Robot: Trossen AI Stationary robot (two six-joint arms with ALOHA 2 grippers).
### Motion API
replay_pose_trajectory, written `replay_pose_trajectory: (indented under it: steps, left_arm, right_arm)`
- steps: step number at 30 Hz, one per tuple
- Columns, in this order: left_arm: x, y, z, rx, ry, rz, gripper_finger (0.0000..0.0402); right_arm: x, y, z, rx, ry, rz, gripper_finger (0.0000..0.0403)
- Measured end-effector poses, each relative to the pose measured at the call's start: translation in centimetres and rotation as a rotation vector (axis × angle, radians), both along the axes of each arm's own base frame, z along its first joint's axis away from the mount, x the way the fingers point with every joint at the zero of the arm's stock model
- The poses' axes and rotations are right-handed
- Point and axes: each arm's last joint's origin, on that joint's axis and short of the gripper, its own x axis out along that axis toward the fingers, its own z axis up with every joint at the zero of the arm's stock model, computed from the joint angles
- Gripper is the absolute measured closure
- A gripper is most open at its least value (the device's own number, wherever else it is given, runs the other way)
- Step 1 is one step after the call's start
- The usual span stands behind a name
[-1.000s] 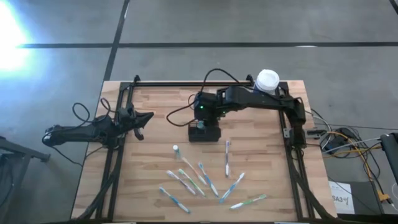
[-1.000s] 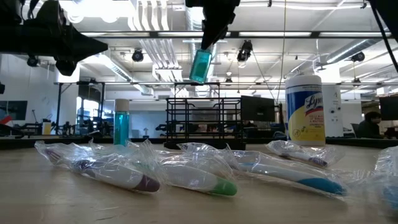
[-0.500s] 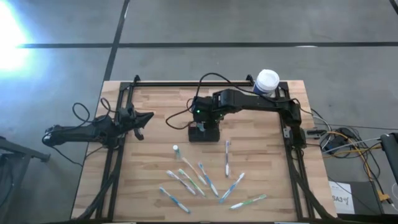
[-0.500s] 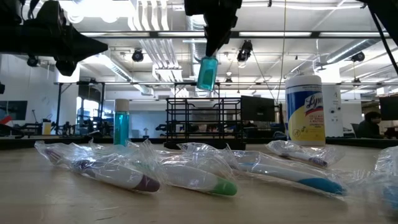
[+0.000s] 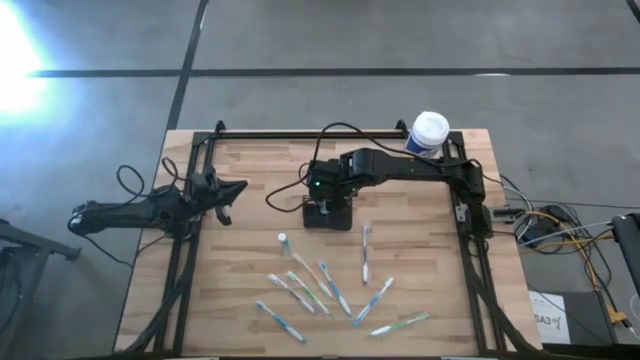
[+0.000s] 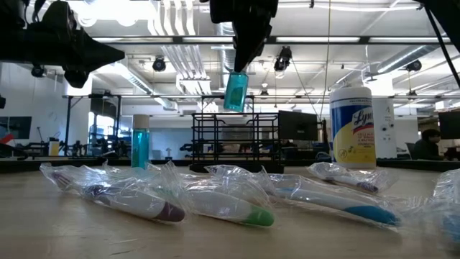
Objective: Pick & Place toothbrushing station
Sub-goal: Put the bottom blue mouthwash into the black wire organizer
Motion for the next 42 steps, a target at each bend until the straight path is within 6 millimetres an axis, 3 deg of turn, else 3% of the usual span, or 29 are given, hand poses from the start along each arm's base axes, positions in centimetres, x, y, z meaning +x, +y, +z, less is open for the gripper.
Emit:
replay_pose_trajectory:
  steps: [23, 42]
  left_arm:
    - [0.0, 0.0, 0.0, 0.0, 0.0, 0.0, 0.039]
    - [0.0, 0.0, 0.0, 0.0, -0.001, 0.0, 0.039]
  right_arm:
    - [-0.1, 0.0, -3.3, 0.009, 0.089, -0.013, 0.0312]
    - [-0.1, 0.0, -2.9, 0.008, 0.08, -0.01, 0.0312]
